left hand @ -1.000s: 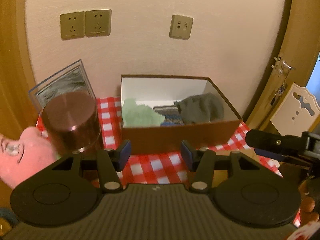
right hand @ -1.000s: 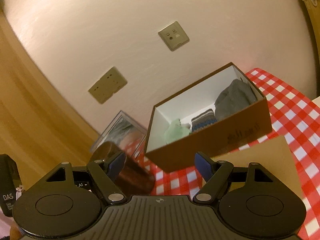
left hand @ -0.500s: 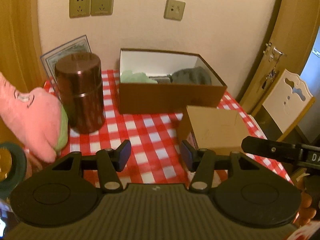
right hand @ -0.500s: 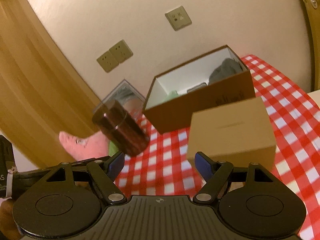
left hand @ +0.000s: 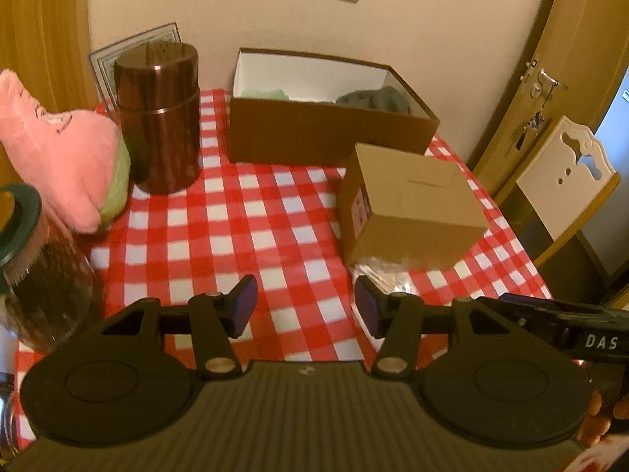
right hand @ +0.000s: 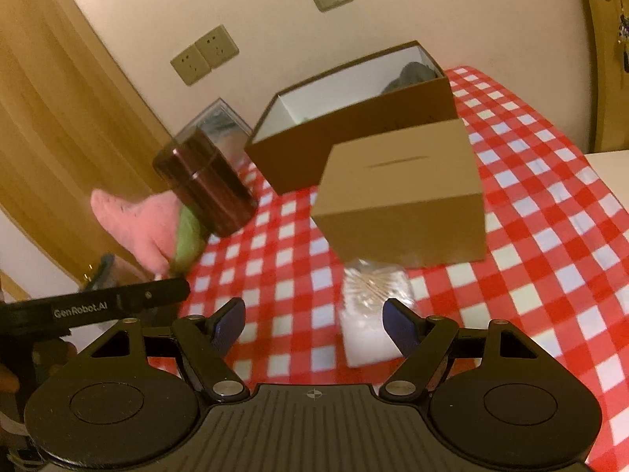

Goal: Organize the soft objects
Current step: 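Move both grippers back from the box toward the cotton swab bag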

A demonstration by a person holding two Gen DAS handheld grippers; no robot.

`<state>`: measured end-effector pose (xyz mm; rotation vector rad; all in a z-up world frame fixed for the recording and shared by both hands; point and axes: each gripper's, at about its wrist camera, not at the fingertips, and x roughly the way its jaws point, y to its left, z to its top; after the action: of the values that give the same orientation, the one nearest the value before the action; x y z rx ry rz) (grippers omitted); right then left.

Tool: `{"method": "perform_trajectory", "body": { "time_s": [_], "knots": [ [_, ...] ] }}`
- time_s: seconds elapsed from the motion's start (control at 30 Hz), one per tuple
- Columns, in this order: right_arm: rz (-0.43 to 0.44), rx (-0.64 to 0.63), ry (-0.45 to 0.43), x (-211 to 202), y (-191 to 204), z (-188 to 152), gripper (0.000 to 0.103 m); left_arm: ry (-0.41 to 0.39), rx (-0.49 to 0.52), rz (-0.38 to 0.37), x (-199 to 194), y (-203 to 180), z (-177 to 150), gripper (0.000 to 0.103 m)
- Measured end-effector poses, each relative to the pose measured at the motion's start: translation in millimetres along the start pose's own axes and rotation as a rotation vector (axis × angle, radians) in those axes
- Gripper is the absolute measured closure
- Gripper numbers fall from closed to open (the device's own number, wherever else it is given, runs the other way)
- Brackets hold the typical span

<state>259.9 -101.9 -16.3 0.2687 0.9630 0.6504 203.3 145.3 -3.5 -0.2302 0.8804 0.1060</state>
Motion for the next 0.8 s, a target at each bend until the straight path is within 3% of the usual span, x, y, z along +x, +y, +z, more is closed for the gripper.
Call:
{"method": "perform_trajectory", "body": {
  "time_s": [0.37,0.8],
  "knots": [
    [-0.061,-0.075,0.055,6,-17,-24,0.026,0.069,0.01,0.001,14,-22,-30,0.051],
    [-0.125,-0.145,0.095,28,-32,-35,0.026,0.125,0.029,-0.006,41,-32,-41,0.051]
  ]
}}
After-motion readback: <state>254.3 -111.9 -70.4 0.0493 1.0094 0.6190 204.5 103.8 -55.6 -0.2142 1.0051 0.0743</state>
